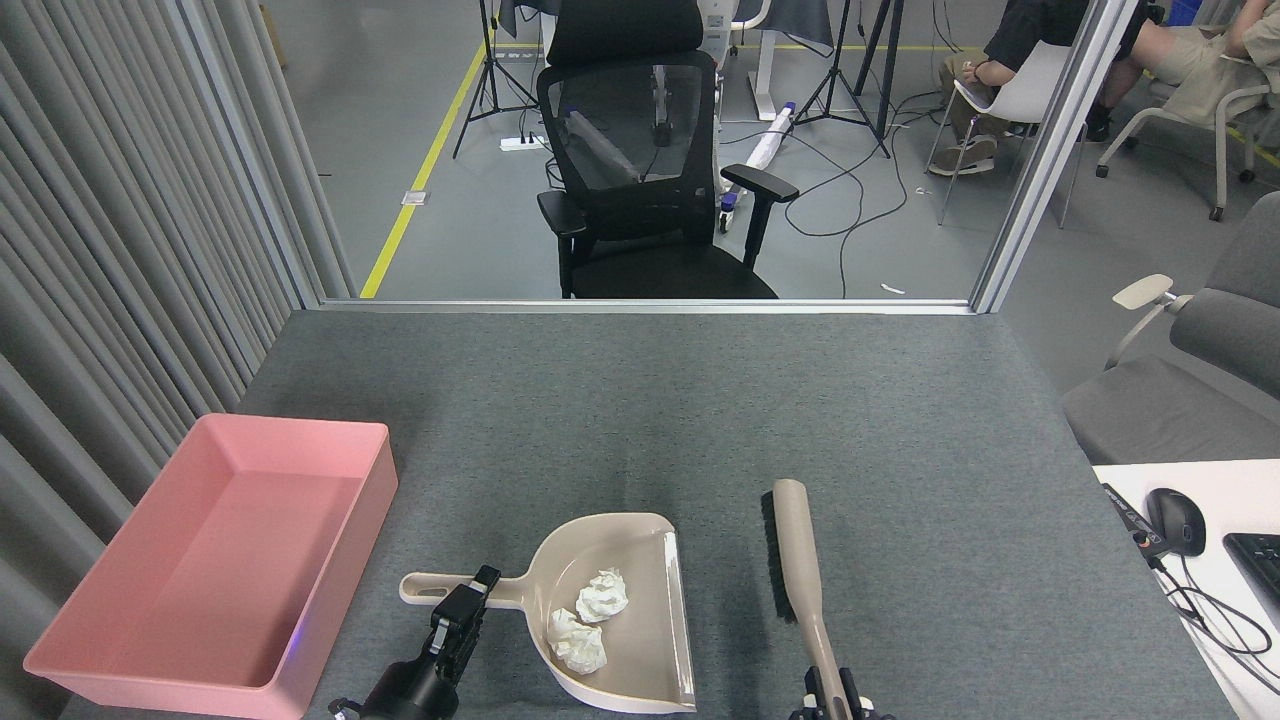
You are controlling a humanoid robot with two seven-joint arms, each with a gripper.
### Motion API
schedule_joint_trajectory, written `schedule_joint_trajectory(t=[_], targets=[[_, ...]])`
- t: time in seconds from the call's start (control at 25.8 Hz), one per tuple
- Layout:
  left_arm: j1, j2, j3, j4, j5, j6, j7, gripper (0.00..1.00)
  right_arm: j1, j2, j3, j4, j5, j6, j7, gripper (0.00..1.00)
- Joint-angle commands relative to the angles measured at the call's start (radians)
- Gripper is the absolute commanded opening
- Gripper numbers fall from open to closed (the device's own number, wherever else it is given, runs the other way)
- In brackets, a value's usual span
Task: Sweep and dump garbage into bin
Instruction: 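Lift the dustpan with the left gripper and carry it over the pink bin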
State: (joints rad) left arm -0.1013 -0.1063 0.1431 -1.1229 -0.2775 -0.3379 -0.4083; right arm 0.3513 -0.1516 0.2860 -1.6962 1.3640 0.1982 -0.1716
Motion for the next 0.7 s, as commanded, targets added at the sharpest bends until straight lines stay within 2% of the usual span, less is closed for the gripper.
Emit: schedule_joint_trajectory(t=[0.0,0.23,0.66], targets=[[-0.001,-0.001,0.001,0.006,0.003,-0.003,-0.001,0.08,0.009,-0.071,-0.047,-0.002,0.0,-0.029,0.004,0.14],[-0.011,-0.001,0.001,0.008,0.003,-0.007,0.0,0.08,0.017,-0.152,-0.051,0.029,0.004,-0.036,0.007,0.17],[-0.024,-0.003,0.001,-0.049,0.003,0.007,-0.007,0.08,0.018,-0.155,-0.053,0.036,0.004,-0.034,0.007,0.17]])
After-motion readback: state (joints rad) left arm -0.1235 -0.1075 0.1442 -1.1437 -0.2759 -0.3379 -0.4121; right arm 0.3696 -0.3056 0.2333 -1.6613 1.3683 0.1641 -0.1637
